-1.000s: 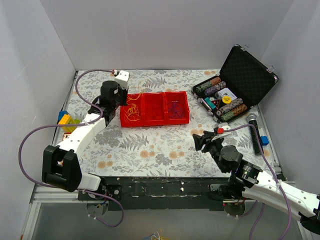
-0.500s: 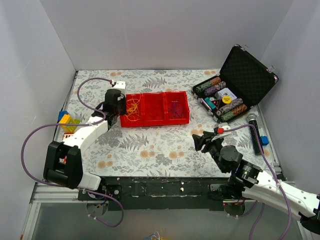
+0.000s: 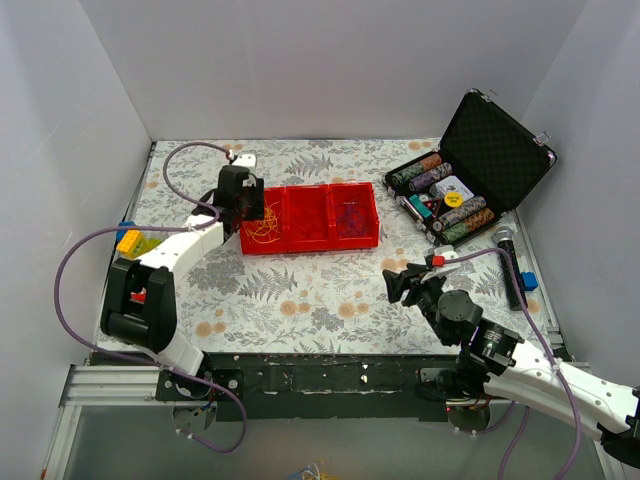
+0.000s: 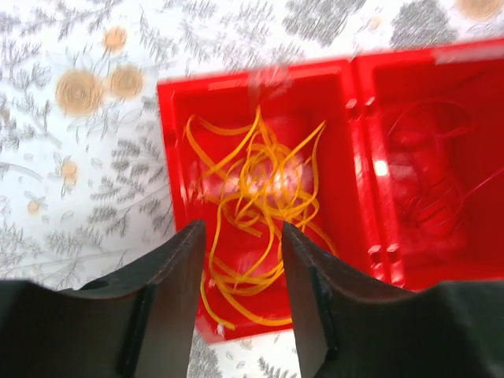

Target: Untangle the cables

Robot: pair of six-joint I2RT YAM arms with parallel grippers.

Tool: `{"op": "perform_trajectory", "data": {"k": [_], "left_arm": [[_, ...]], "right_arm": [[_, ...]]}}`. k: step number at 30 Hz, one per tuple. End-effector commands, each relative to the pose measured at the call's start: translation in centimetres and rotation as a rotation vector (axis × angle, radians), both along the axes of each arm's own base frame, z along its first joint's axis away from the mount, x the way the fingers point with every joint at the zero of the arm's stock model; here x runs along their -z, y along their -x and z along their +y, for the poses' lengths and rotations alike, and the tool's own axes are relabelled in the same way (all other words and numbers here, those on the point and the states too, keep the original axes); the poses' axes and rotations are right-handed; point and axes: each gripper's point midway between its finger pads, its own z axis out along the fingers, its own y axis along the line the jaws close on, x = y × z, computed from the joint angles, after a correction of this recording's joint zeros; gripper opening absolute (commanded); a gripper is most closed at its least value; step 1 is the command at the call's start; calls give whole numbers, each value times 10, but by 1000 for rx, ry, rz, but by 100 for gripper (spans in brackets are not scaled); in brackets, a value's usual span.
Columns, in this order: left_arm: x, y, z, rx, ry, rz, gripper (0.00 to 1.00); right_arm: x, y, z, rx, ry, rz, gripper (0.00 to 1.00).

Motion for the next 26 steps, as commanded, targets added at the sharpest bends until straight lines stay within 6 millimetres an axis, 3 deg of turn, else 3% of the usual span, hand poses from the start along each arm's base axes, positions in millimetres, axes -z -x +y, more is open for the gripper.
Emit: {"op": "perform_trajectory", "data": {"k": [1,4,5,6,11,15,19,26], "left_arm": [[-38,-29,-18,65,37,-70,47],[-63,-36,-23,100,40,-132,68],[-72,-34,-27,137,44,-149,90],[-80,-33,-31,172,46,-158,98],[-102,-10,-53,361,61,-71,98],[-105,3,-36,264,54,-51,98],[-126,7,-9,139,22,-157,98],[-136,14,6,70,97,-209,98]], "right_arm": [[-19,-3,7,-5,-44,-22,71],[-21,-3,8,-9,-36,-24,72],[-23,-3,8,-10,-38,-27,73],[-24,-3,9,-12,-37,-28,73],[-29,-5,14,-14,-34,-18,81],[-31,-9,19,-13,23,10,85],[-27,-13,23,-12,97,65,86],[-23,-28,24,-20,103,144,87]]}}
